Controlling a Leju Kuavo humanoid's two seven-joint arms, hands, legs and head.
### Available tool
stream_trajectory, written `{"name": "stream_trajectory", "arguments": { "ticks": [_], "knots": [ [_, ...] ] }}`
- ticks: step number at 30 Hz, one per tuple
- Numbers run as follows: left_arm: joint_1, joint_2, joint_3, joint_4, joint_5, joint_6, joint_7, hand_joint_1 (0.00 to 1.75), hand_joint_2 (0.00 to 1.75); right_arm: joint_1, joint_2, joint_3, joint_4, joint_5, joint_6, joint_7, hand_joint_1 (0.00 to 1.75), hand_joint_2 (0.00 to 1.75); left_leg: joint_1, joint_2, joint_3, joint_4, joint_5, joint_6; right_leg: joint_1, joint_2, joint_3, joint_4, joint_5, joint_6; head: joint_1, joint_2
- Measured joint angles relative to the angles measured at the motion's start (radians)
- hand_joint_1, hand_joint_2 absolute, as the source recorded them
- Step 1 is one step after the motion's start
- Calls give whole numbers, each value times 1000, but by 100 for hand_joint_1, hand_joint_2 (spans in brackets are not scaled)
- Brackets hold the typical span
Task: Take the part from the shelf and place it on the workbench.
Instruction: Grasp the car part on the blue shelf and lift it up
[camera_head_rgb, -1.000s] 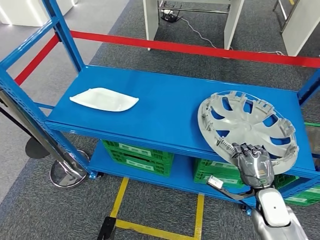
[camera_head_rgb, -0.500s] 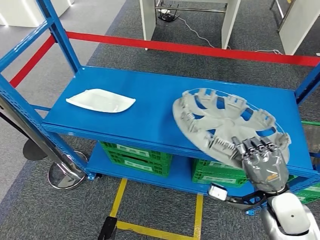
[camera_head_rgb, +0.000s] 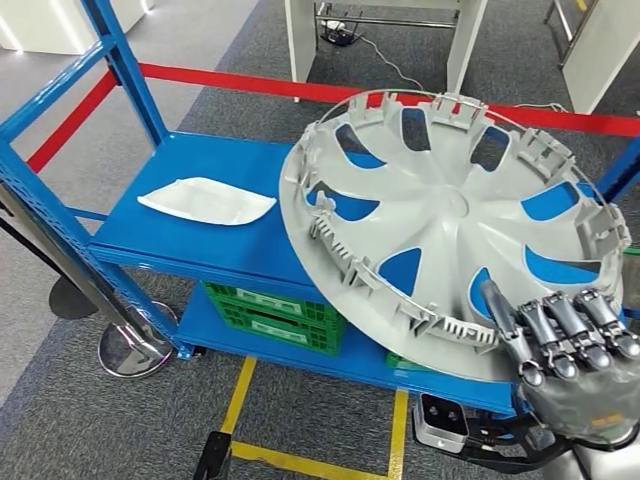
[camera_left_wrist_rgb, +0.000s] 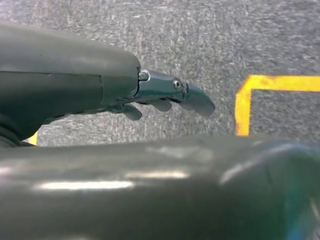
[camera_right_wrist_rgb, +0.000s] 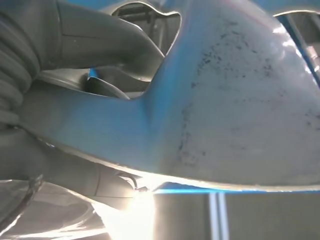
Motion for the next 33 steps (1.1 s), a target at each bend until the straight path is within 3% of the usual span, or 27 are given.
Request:
{"name": "stream_trajectory", "arguments": {
  "ticks": [3, 6, 8, 9, 12, 14, 17, 18, 19, 21, 23, 24, 25, 27, 28, 31, 33],
  "knots": [
    [0, 1, 1, 0, -2, 1, -11, 0, 0, 12, 5, 2, -41, 0, 0, 10, 175, 175, 2, 1, -9, 27, -24, -13, -5, -1, 2, -3, 4, -16, -2, 0],
    [0, 2, 4, 0, -6, 1, -15, 0, 0, 21, 9, 11, -64, 0, 0, 37, 175, 175, 7, 2, -79, 195, -115, -28, -7, -2, 3, -4, 5, -26, -6, 0],
    [2, 3, 6, 0, -13, 1, -12, 0, 0, 27, 9, 21, -70, 0, 0, 58, 175, 175, 9, 2, -114, 279, -136, -30, -6, -2, 4, -4, 5, -27, -5, 0],
    [2, 3, 6, 0, -18, 1, -10, 0, 0, 29, 9, 26, -71, 0, 0, 66, 175, 175, 9, 2, -106, 265, -117, -28, -6, -1, 5, -4, 5, -27, -5, 0],
    [1, 4, 7, 0, -23, 4, -9, 0, 0, 32, 9, 38, -75, 0, 0, 76, 175, 175, 6, 1, -18, 78, -22, -15, -4, 1, 8, -3, 4, -24, -5, 0],
    [0, 6, 7, 0, -23, 5, -8, 0, 0, 32, 9, 43, -79, 0, 0, 78, 175, 175, 3, 1, 12, 6, -7, -7, -2, 1, 4, -3, 6, -17, -5, 0],
    [1, 7, 8, 0, -23, 8, -8, 0, 0, 33, 9, 48, -83, 0, 0, 82, 175, 175, 3, 2, 15, -12, -4, 5, -1, -1, -1, -7, 7, 1, -4, 0],
    [1, 7, 9, 0, -22, 12, -8, 0, 0, 33, 9, 50, -84, 0, 0, 86, 175, 175, 5, 2, 17, -18, 1, 11, -1, -1, -8, 7, -6, 6, -3, 0],
    [0, 7, 11, 0, -21, 16, -7, 0, 0, 34, 8, 52, -84, 0, 0, 92, 175, 175, 8, 3, 19, -25, 5, 17, 0, -1, -25, 41, -28, 9, -1, 0],
    [-2, 7, 16, 0, -18, 25, -4, 0, 0, 35, 5, 59, -84, 0, 0, 116, 175, 175, 7, 3, 18, -26, 6, 22, -1, -1, -80, 160, -89, 12, 0, 0],
    [-2, 7, 23, 0, -16, 33, 0, 0, 0, 38, -2, 72, -84, 0, 0, 162, 175, 175, 5, 3, 17, -25, 7, 23, -1, -1, -121, 248, -114, 15, 0, 0],
    [-2, 7, 27, 0, -17, 37, 2, 0, 0, 38, -7, 81, -84, 0, 0, 190, 175, 175, 5, 3, 16, -24, 7, 23, -1, -1, -118, 243, -100, 15, 0, 0],
    [-2, 7, 30, 0, -19, 40, 5, 0, 0, 38, -12, 92, -84, 0, 0, 220, 175, 175, 5, 3, 16, -21, 7, 22, -1, -1, -95, 198, -69, 14, 1, 0],
    [-2, 6, 34, 0, -26, 42, 11, 0, 0, 33, -21, 115, -84, 0, 0, 266, 175, 175, 3, 2, 13, -12, 5, 18, -1, -2, -27, 67, -13, 10, 1, 0],
    [-2, 6, 37, 0, -29, 42, 12, 0, 0, 30, -24, 126, -85, -1, 0, 279, 175, 175, 1, 2, 10, -8, 5, 14, -1, -1, -3, 22, 0, 8, 1, 0],
    [0, 8, 47, 0, -35, 38, 12, 0, 0, 34, -27, 147, -86, -9, -1, 266, 175, 175, -2, 2, -1, 0, 9, 2, 1, 3, 7, -2, 5, -1, -1, 0],
    [2, 9, 52, 0, -36, 37, 12, 0, 0, 38, -27, 150, -86, -19, -1, 233, 175, 175, -1, 2, -7, 17, -12, -8, -3, 1, 2, -5, 13, -14, -2, 0]
  ]
}}
